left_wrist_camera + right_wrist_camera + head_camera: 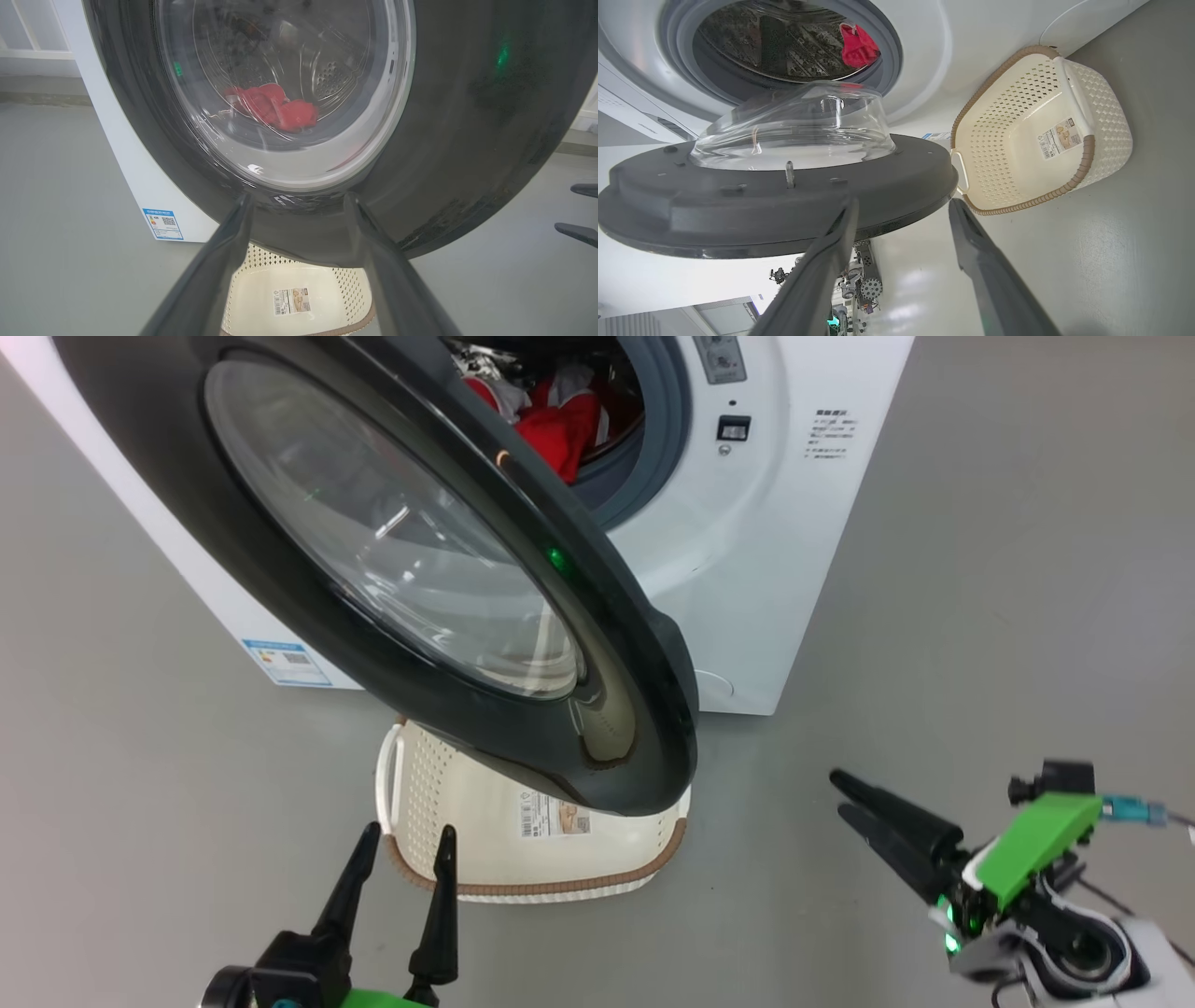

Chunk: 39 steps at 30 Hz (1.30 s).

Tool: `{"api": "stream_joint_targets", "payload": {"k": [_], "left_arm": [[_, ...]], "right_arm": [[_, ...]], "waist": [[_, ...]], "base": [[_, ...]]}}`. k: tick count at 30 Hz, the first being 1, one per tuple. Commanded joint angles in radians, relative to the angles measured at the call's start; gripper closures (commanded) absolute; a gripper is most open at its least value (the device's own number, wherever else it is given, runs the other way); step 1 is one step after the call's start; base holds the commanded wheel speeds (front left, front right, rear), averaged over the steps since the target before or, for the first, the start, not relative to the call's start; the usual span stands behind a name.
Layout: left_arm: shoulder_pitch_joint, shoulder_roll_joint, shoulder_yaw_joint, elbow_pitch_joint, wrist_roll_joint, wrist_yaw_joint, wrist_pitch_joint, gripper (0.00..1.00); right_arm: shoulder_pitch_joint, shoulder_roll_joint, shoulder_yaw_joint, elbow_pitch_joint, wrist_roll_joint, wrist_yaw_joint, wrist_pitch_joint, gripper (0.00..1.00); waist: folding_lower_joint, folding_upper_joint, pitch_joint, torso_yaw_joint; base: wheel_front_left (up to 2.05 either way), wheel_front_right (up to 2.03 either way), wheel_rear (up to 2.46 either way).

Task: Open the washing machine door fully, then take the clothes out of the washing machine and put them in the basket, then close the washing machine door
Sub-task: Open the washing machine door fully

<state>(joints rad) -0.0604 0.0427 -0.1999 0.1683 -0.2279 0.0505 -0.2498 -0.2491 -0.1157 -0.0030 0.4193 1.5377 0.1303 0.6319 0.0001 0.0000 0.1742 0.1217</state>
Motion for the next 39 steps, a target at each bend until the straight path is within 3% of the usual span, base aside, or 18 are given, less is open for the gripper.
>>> {"api": "stream_joint_targets", "payload": {"k": [1,8,15,23,32,35,39], "left_arm": [[0.003,0.008,0.037,-0.017,0.015,-0.012,-0.012,0.00],[0.015,0.008,0.049,-0.010,0.017,-0.019,-0.012,0.00],[0.025,0.008,0.057,-0.003,0.017,-0.023,-0.012,0.00],[0.031,0.008,0.067,0.004,0.017,-0.027,-0.012,0.00],[0.037,0.008,0.073,0.012,0.019,-0.036,-0.012,0.00],[0.038,0.008,0.074,0.014,0.017,-0.037,-0.012,0.00],[0.040,0.008,0.076,0.013,0.015,-0.035,-0.012,0.00]], "right_arm": [[0.029,0.000,0.010,-0.021,-0.014,0.000,-0.027,0.00],[0.116,-0.023,0.034,-0.046,-0.071,0.000,-0.124,0.00],[0.174,-0.064,0.044,-0.064,-0.139,0.000,-0.309,0.00],[0.214,-0.143,0.182,-0.084,-0.253,0.000,-0.524,0.00],[0.206,-0.245,0.398,-0.040,-0.352,0.000,-0.843,0.00],[0.195,-0.272,0.446,-0.023,-0.409,0.000,-0.888,0.00],[0.199,-0.255,0.360,-0.042,-0.544,0.000,-0.893,0.00]], "waist": [[0.0000,0.0000,-0.009,-0.010],[0.0000,0.0000,-0.022,-0.027],[0.0000,0.0000,-0.032,-0.035],[0.0000,0.0000,-0.040,-0.043],[0.0000,0.0000,-0.051,-0.045],[0.0000,0.0000,-0.055,-0.044],[0.0000,0.0000,-0.055,-0.045]], "base": [[0.00,0.00,0.00],[0.00,0.00,0.00],[0.00,0.00,0.00],[0.00,0.00,0.00],[0.00,0.00,0.00],[0.00,0.00,0.00],[0.00,0.00,0.00]]}}
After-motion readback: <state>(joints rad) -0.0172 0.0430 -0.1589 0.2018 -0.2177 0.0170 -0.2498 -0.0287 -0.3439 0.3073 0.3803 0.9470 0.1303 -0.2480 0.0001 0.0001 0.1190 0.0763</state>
